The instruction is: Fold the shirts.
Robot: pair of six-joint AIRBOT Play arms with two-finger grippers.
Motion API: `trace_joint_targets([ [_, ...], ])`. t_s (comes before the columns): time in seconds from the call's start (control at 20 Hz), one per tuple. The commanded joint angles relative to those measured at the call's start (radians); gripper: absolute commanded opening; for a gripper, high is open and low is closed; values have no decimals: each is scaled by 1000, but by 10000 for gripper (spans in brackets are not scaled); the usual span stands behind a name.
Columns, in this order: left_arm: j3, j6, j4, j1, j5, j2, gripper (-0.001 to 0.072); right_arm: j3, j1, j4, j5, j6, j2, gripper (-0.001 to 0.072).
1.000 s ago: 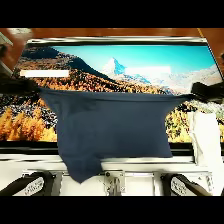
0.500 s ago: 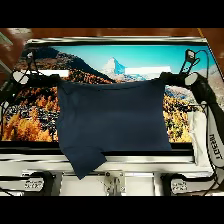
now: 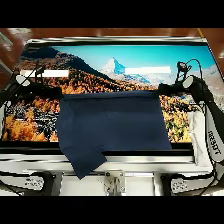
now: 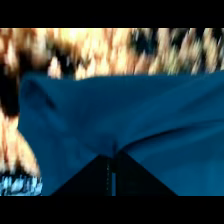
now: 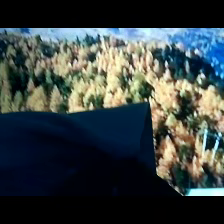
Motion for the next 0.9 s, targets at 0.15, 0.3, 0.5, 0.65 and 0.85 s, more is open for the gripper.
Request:
trace_joint_targets([
  [0.15,-47,-66,68,49,-357,-3,39,-2,-55,-37,354,16,-52,73],
  [0.3,-61,-77,68,26,-360,-4,41,-1,-44,29,309,16,-74,100],
  [0.5,-48,-76,62,43,-485,3,414,49,-56,42,387,-18,-44,561],
  [0.65,-66,-77,61,111,-545,98,414,88,-92,-188,608,-83,47,561],
  [0.85,-359,-77,61,209,-525,345,604,-53,-250,-134,642,-106,203,561],
])
